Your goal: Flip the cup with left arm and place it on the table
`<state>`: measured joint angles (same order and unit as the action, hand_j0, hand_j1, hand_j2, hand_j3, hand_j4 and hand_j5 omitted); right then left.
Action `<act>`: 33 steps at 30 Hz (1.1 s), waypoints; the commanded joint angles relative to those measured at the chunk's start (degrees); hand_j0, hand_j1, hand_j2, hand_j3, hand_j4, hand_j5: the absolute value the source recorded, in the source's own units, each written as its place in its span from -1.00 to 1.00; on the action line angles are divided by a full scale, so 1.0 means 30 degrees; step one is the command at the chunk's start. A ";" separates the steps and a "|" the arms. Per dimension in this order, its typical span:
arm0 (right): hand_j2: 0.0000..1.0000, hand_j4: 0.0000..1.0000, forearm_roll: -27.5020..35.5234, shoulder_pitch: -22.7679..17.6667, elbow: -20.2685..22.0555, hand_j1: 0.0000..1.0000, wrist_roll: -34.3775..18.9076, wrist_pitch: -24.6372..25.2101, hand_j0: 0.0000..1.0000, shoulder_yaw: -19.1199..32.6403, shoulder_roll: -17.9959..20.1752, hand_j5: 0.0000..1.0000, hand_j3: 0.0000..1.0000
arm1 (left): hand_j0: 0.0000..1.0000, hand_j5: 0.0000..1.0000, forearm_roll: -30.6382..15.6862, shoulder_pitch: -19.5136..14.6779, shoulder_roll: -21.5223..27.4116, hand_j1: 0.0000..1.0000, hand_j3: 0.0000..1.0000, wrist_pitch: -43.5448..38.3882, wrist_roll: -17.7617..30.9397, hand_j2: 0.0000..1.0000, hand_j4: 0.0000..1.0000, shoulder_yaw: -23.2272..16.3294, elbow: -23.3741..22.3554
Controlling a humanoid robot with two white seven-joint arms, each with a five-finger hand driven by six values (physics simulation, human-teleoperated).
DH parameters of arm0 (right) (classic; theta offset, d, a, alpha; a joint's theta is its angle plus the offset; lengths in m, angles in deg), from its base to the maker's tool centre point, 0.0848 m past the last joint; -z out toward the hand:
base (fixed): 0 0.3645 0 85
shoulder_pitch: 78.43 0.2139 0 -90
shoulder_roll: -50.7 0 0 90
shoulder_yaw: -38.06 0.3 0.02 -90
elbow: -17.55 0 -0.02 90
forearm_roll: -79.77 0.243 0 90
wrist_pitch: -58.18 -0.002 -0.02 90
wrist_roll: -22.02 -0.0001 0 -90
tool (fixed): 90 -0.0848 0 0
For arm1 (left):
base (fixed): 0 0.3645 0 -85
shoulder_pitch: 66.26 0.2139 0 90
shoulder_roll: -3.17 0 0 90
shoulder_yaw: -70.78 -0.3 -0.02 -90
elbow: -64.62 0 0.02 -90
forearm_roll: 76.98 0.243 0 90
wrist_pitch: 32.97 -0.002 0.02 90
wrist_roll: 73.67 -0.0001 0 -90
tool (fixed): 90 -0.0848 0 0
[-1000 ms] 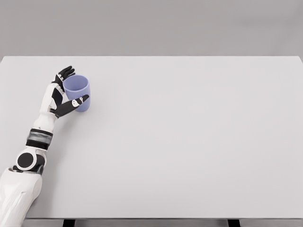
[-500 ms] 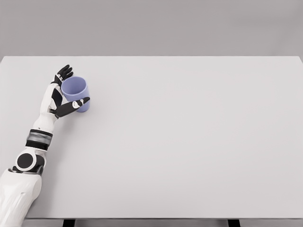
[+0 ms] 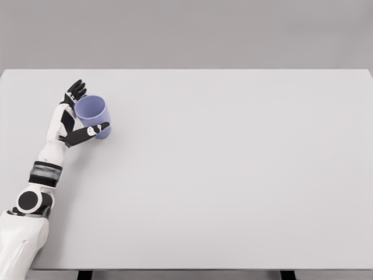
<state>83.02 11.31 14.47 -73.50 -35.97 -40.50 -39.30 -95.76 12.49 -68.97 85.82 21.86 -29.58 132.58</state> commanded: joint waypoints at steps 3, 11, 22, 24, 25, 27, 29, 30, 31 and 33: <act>1.00 1.00 0.0001 0.0000 -0.0001 1.00 -0.0005 -0.0023 1.00 -0.0003 -0.0001 1.00 1.00 | 0.98 0.98 -0.0040 0.0000 0.0051 0.98 0.98 0.0015 0.0001 0.98 0.98 0.0085 0.0022; 1.00 1.00 0.0001 0.0000 -0.0001 1.00 0.0024 0.0006 1.00 -0.0003 -0.0001 1.00 1.00 | 0.98 0.98 -0.0069 0.0264 0.0197 0.98 0.98 0.0015 0.0001 0.98 0.98 0.0231 0.0578; 1.00 1.00 0.0001 0.0000 -0.0001 1.00 -0.0005 -0.0023 1.00 -0.0003 -0.0001 1.00 1.00 | 0.98 0.98 -0.0099 0.0966 0.0959 0.98 0.98 0.0016 0.0031 0.98 0.98 0.0788 0.1485; 1.00 1.00 0.0001 0.0000 -0.0001 1.00 -0.0005 0.0006 1.00 0.0026 -0.0001 1.00 1.00 | 0.98 0.98 -0.0099 0.1289 0.1193 0.98 0.98 0.0045 0.0030 0.98 0.98 0.0847 0.1926; 1.00 1.00 0.0001 0.0000 -0.0001 1.00 -0.0005 0.0006 1.00 -0.0003 -0.0001 1.00 1.00 | 0.98 0.98 -0.0128 0.1318 0.1369 0.98 0.98 0.0045 0.0031 0.98 0.98 0.0847 0.2043; 1.00 1.00 0.0001 0.0000 -0.0001 1.00 -0.0005 0.0006 1.00 -0.0003 -0.0001 1.00 1.00 | 0.98 0.98 -0.0128 0.1435 0.1603 0.98 0.98 0.0015 0.0001 0.98 0.98 0.0847 0.2424; 1.00 1.00 0.0001 0.0000 -0.0001 1.00 -0.0005 0.0006 1.00 -0.0003 -0.0001 1.00 1.00 | 0.98 0.98 -0.0128 0.1640 0.1896 0.98 0.98 -0.0043 0.0001 0.98 0.98 0.0993 0.2833; 1.00 1.00 0.0001 0.0000 -0.0001 1.00 -0.0005 0.0006 1.00 -0.0003 -0.0001 1.00 1.00 | 0.98 0.98 -0.0128 0.1670 0.2130 0.98 0.98 -0.0014 0.0001 0.98 0.98 0.0993 0.3097; 1.00 1.00 0.0001 0.0000 -0.0001 1.00 -0.0005 0.0006 1.00 -0.0003 -0.0001 1.00 1.00 | 0.98 0.98 -0.0157 0.1758 0.2422 0.98 0.98 -0.0043 0.0002 0.98 0.98 0.0993 0.3273; 1.00 1.00 0.0001 0.0000 -0.0001 1.00 -0.0005 -0.0023 1.00 -0.0003 -0.0001 1.00 1.00 | 0.98 0.98 -0.0157 0.1787 0.3067 0.98 0.98 -0.0014 0.0031 0.98 0.98 0.0993 0.3624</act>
<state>83.02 11.31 14.47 -73.51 -35.99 -40.48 -39.30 -96.03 17.85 -61.36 85.80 21.93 -26.70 142.18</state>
